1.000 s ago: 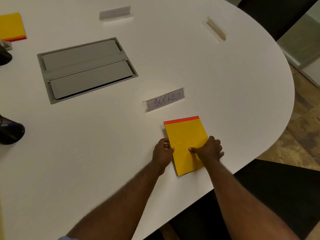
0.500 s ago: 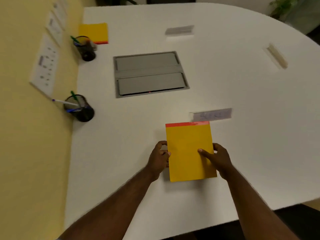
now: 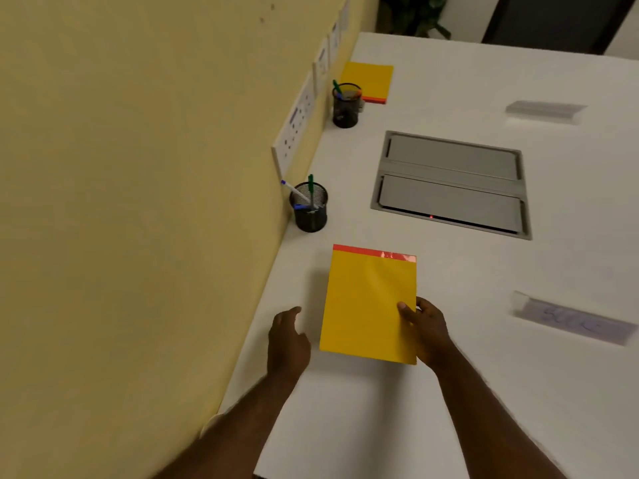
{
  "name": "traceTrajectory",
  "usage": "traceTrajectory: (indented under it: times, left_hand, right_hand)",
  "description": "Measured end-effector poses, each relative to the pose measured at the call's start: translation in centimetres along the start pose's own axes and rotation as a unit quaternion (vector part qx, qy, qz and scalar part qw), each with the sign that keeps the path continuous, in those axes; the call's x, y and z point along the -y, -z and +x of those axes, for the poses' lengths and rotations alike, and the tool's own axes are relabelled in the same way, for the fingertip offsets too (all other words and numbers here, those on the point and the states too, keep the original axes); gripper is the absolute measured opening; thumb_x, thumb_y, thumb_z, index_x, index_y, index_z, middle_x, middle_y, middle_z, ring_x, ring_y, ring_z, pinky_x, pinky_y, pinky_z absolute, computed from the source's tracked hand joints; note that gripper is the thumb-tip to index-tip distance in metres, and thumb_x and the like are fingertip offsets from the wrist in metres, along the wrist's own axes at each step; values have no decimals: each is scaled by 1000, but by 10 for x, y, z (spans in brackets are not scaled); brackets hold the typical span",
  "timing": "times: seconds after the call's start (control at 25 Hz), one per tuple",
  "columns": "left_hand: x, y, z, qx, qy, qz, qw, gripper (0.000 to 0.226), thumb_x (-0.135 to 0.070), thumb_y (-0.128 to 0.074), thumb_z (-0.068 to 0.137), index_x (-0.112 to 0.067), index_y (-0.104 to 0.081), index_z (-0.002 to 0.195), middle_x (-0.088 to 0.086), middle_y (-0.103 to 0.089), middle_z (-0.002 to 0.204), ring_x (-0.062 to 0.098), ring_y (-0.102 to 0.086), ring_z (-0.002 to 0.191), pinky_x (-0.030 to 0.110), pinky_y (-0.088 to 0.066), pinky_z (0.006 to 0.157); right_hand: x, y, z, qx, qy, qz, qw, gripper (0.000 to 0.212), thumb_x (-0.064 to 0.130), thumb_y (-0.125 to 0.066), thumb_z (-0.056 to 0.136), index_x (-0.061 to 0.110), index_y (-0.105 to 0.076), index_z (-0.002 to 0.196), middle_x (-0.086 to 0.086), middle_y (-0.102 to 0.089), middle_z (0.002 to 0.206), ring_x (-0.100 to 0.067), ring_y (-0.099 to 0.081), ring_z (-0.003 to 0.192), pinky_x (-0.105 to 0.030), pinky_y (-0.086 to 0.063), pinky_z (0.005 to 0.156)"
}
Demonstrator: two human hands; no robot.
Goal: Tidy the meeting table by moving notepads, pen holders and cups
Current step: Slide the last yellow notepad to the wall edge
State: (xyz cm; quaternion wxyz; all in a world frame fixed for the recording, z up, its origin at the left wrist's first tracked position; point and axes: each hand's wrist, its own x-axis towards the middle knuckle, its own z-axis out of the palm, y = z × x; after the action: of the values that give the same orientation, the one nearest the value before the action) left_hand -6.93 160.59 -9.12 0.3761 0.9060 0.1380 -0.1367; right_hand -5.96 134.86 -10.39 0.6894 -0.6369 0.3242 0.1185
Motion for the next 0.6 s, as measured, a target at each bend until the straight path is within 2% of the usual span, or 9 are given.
traceTrajectory:
  times: [0.12, 0.24, 0.32, 0.48, 0.6]
  left_hand:
    - [23, -2, -11, 52, 29, 150, 987, 77, -22, -64, 90, -14, -18, 151, 7, -8, 160, 27, -11, 147, 33, -23, 116]
    - [34, -7, -21, 111, 53, 229, 966, 100, -36, -69, 84, -17, 1, 153, 8, 14, 160, 33, 5, 148, 41, -19, 119]
    - [38, -9, -23, 131, 56, 251, 957, 110, -40, -72, 81, -18, 9, 152, 9, 20, 159, 36, 9, 147, 44, -20, 118]
    - [42, -14, -20, 138, 60, 257, 955, 116, -42, -74, 79, -16, 13, 151, 10, 22, 158, 39, 11, 146, 46, -23, 116]
    - [47, -17, -18, 129, 56, 274, 951, 117, -44, -74, 78, -15, 14, 150, 11, 21, 159, 40, 11, 146, 45, -25, 116]
  right_hand:
    - [6, -38, 19, -21, -3, 7, 1000, 33, 15, -60, 95, 4, -57, 126, -19, -61, 124, -39, -59, 107, -55, -48, 94]
    - [6, -76, 33, -35, -17, 1, 999, 35, 15, -60, 95, 4, -57, 129, -19, -61, 126, -40, -59, 111, -57, -47, 97]
    - [2, -97, 39, -44, -26, 2, 999, 36, 16, -61, 95, 4, -57, 128, -19, -61, 126, -38, -59, 109, -56, -47, 97]
    - [-3, -130, 47, -58, -23, 1, 998, 33, 16, -62, 94, 5, -59, 125, -16, -62, 123, -29, -58, 97, -44, -49, 87]
    - [-2, -148, 49, -67, -23, -3, 997, 30, 17, -61, 95, 6, -60, 123, -15, -64, 120, -30, -59, 99, -46, -50, 91]
